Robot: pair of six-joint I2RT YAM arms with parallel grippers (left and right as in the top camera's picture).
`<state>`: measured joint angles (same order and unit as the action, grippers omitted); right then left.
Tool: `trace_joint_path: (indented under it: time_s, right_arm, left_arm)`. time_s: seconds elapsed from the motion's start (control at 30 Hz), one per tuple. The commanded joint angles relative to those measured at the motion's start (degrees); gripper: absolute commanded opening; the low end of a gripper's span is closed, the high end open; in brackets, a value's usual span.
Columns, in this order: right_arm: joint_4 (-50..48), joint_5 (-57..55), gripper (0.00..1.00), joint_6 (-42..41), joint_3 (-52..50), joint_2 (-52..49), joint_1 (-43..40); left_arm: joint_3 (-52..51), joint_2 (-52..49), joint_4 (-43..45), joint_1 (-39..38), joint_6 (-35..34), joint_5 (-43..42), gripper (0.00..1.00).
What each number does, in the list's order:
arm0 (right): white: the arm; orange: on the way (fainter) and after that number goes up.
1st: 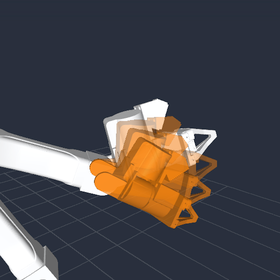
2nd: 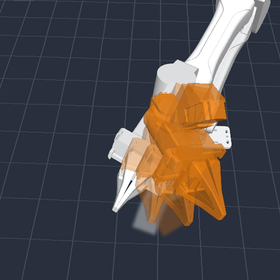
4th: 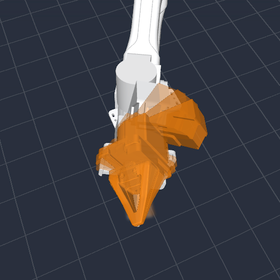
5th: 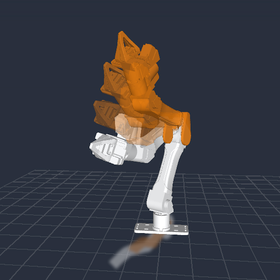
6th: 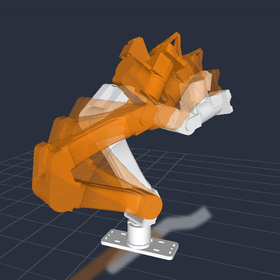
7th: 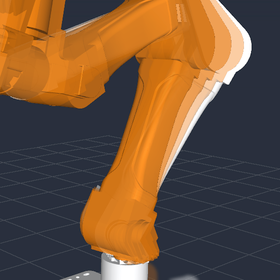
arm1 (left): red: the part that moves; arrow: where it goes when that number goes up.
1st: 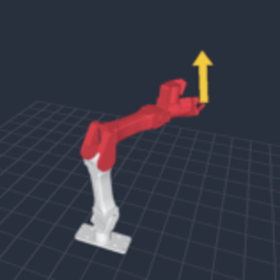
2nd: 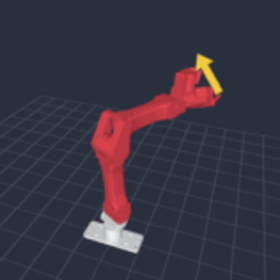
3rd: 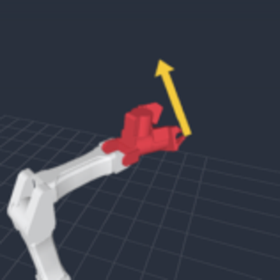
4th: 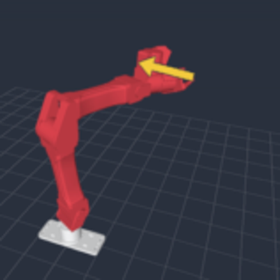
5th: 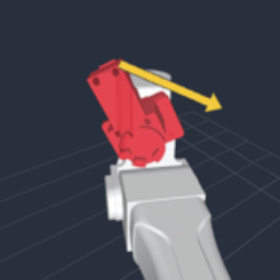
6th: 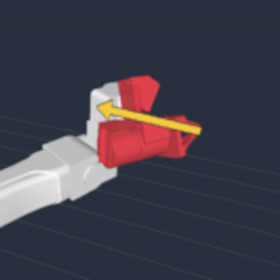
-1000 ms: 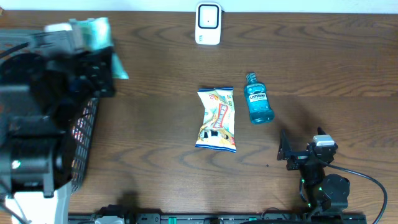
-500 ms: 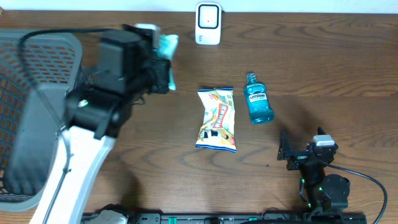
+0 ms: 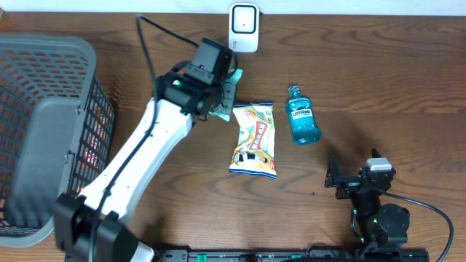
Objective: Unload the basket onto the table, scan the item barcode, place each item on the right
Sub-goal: 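Carry the wet-wipes pack toward the scanner with the left gripper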
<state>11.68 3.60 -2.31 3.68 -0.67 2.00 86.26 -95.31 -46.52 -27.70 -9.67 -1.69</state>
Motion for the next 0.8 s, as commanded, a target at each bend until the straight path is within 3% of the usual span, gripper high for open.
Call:
trace_joint_path:
  time_s: [0.0, 0.77]
  right_arm:
    - [0.11, -0.24, 0.99, 0.76, -0.11, 0.33, 0.61]
    - [0.09, -0.24, 0.99, 0.76, -0.11, 0.33, 0.61]
  left_arm:
    - [0.20, -2.84, -0.17, -0.13, -0.52, 1.14, 0.11]
    - [0.17, -8.37, -2.75, -2.32, -0.79, 0.85, 0.11]
